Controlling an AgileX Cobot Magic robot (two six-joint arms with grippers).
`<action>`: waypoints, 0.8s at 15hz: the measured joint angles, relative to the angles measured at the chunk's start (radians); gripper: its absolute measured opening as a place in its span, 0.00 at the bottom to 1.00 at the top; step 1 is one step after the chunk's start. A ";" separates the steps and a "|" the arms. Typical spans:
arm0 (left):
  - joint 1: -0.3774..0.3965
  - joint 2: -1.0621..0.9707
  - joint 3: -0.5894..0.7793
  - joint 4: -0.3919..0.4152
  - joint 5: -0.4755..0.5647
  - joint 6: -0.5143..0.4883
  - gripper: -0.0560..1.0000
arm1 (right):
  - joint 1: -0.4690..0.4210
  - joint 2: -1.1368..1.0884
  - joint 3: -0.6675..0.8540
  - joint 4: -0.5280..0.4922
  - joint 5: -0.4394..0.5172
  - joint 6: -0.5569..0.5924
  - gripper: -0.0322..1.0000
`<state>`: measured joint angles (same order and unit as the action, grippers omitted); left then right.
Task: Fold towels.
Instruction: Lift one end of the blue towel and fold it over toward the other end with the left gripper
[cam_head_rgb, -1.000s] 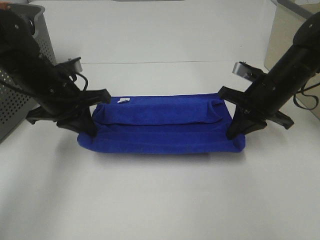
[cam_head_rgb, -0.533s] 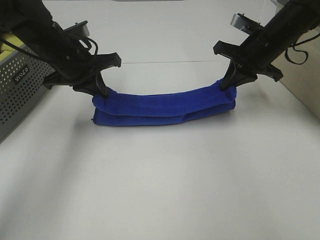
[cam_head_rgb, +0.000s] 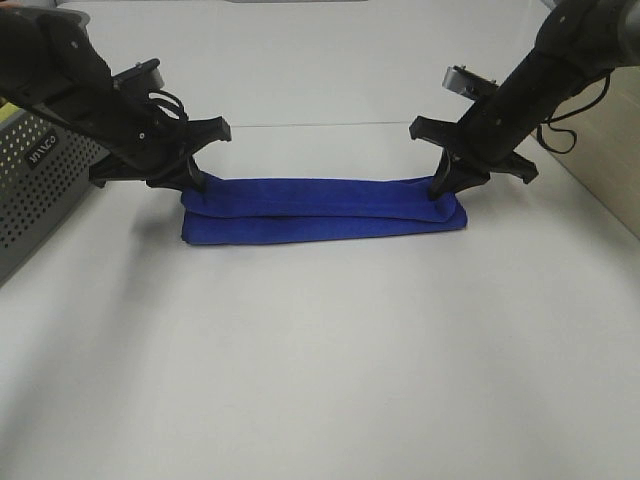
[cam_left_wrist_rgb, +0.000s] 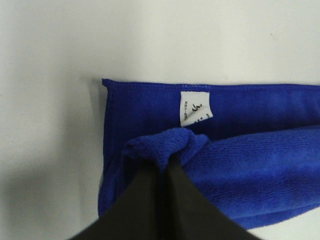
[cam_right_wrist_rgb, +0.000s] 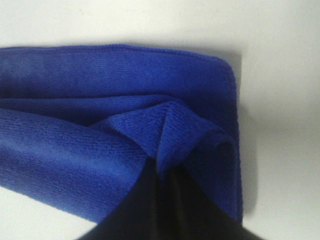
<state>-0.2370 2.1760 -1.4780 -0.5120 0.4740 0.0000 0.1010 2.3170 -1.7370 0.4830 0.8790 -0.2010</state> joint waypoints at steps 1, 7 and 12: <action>0.000 0.014 0.000 -0.007 -0.004 0.000 0.06 | 0.000 0.014 0.000 -0.003 -0.001 0.000 0.03; 0.000 0.025 0.000 -0.003 -0.004 0.017 0.70 | -0.002 0.012 0.000 -0.010 0.000 0.024 0.67; 0.000 0.026 -0.001 0.053 0.035 0.018 0.78 | -0.003 -0.093 0.000 -0.060 0.011 0.024 0.82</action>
<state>-0.2370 2.2020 -1.4790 -0.4590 0.5090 0.0180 0.0980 2.2240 -1.7370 0.4230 0.8900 -0.1770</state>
